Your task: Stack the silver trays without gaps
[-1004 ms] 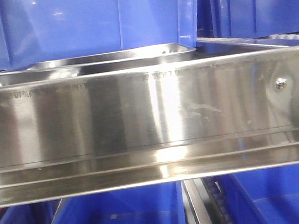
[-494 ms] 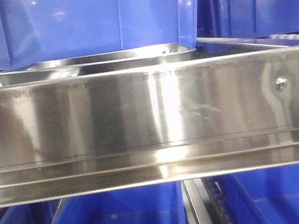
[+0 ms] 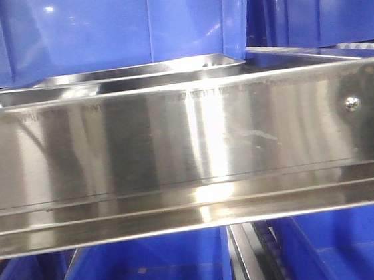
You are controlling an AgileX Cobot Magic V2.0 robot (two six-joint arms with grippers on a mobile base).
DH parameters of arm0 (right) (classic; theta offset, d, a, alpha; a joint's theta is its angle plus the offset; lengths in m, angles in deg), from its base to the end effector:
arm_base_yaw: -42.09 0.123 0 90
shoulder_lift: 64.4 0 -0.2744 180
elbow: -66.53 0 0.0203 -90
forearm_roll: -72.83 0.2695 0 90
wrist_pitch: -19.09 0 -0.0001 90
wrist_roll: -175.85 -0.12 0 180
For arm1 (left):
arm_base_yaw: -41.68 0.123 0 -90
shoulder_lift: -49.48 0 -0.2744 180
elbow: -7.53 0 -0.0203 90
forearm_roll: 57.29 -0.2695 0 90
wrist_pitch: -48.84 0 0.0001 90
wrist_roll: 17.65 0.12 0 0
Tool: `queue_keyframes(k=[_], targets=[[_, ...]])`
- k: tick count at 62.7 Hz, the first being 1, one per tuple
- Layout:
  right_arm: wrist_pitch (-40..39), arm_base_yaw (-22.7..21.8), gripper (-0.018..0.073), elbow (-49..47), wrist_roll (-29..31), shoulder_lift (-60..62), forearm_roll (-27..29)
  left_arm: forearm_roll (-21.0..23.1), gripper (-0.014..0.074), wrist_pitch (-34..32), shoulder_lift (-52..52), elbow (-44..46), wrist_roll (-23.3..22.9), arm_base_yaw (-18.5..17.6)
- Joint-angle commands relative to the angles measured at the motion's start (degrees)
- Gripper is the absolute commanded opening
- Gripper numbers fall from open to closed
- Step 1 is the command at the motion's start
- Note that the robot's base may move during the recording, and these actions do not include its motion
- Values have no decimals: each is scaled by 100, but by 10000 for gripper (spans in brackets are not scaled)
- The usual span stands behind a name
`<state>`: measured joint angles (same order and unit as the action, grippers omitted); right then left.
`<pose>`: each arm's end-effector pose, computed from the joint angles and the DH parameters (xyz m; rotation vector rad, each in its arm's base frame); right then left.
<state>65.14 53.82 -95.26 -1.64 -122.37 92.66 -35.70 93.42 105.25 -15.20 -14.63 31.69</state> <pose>0.2012 0.0717 0.3806 -0.1538 2.1195 0.5019 0.1965 -0.0661 0.3637 0.1074 2.1307 -0.5110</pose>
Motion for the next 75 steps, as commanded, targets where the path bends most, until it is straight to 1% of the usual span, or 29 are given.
queue_keyframes(k=[1,8,12,15,18,23,26,29,33,38,42,46,56,62,65,67,68,71,75], targets=[[137,113,-79,-389,61,-572,-67,-125,-8,-40,485,282,-17,-38],[384,325,-79,-909,19,-1236,-75,-221,-8,-40,1029,518,-17,-38],[442,492,-79,-1138,-172,-1526,-228,-221,-8,-40,1235,544,-17,-38],[454,647,-79,-1277,-414,-1720,-532,-221,-8,-40,1349,544,-17,-38],[512,809,-79,-1424,-854,-1981,-930,-221,-8,-40,1489,544,-17,-38],[676,1074,-79,-1666,-1369,-2334,-1464,-253,-8,-40,1609,544,-17,-38],[726,1235,-79,-1766,-1549,-2512,-1652,-253,-8,-83,1660,544,-17,-38],[727,1345,-79,-1843,-1658,-2677,-1696,-253,-8,-153,1706,544,-17,-38],[708,1513,-79,-1944,-1674,-2937,-1696,-253,-7,-244,1748,544,-17,-38],[695,1619,-79,-2061,-1674,-3238,-1696,-260,-7,-299,1845,544,5,-38],[705,1646,-79,-2155,-1674,-3450,-1696,-260,-7,-299,1958,544,5,-79],[714,1646,-79,-2253,-1674,-3627,-1696,-265,-7,-299,2067,544,108,-137],[720,1646,-79,-2411,-1646,-3862,-1678,-274,0,-397,2329,544,119,-257],[753,1646,-79,-2411,-1324,-3899,-1514,-287,81,-307,2557,609,146,-271],[753,1646,-79,-2411,-1314,-3899,-1514,-298,143,-267,2644,635,146,-271],[753,1646,-79,-2411,-1313,-3913,-1514,-303,220,-227,2768,716,146,-271],[753,1646,-79,-2411,-1313,-3912,-1514,-303,240,-207,2823,737,146,-271],[740,1646,-77,-2411,-1313,-3912,-1540,-314,299,-171,2924,814,146,-271],[731,1646,-77,-2411,-1313,-3915,-1540,-314,339,-143,3058,935,146,-271]])
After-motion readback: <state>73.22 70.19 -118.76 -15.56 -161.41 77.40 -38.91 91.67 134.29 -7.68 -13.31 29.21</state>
